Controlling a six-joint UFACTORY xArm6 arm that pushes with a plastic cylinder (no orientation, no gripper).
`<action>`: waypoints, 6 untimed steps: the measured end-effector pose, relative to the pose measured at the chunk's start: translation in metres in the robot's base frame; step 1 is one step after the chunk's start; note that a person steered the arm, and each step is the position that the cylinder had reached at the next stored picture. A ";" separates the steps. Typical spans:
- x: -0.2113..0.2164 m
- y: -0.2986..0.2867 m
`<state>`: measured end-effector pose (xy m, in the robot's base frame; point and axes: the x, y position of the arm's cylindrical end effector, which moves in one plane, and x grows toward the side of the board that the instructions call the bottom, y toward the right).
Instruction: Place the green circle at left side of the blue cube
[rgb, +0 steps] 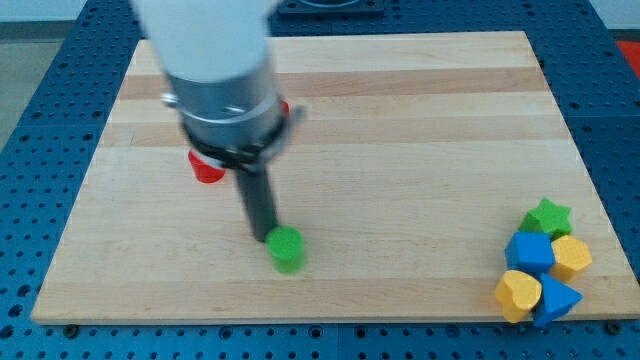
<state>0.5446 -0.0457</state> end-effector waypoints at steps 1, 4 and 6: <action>0.015 0.031; 0.049 -0.072; 0.074 -0.008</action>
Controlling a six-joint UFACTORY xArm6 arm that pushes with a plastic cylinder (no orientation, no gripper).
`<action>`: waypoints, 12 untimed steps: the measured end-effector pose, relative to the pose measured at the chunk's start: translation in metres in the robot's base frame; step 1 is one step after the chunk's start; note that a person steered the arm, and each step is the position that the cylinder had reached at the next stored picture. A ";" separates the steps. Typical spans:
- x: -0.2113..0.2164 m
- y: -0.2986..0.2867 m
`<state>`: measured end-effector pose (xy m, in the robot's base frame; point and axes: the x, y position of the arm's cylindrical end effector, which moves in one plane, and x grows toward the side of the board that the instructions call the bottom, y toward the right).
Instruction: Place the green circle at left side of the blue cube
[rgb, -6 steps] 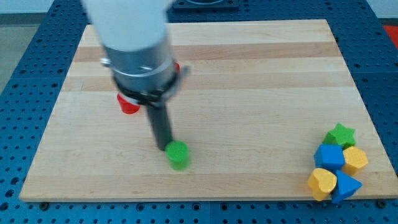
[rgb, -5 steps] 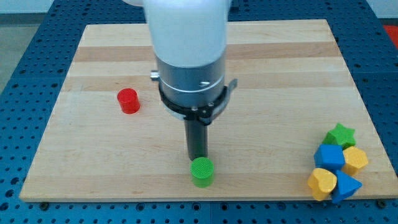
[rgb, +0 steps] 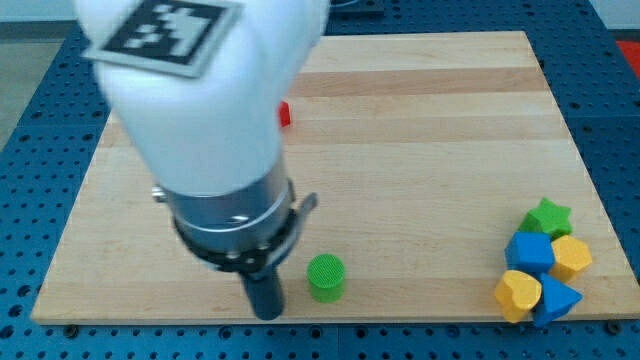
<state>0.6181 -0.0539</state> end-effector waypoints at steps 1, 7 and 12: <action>-0.002 0.043; -0.027 0.066; -0.071 0.033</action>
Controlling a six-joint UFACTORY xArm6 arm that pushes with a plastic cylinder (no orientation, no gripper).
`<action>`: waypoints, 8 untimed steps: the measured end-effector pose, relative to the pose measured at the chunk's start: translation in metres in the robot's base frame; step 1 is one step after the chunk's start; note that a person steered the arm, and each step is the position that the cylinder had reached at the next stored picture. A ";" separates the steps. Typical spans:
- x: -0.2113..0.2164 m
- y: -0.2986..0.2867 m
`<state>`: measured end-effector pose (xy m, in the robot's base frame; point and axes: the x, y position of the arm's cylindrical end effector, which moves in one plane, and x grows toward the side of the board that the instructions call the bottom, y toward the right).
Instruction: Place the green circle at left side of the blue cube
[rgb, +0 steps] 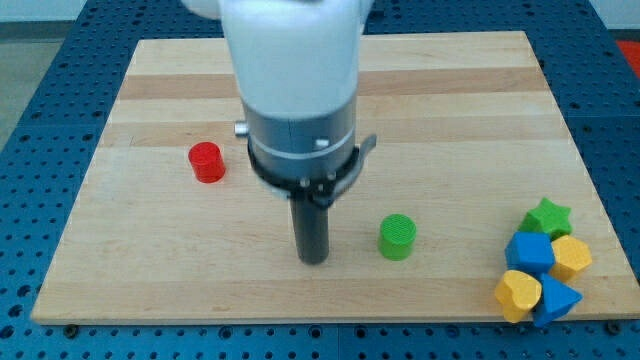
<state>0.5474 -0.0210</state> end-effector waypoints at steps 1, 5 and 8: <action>-0.009 0.032; -0.016 0.113; 0.003 0.150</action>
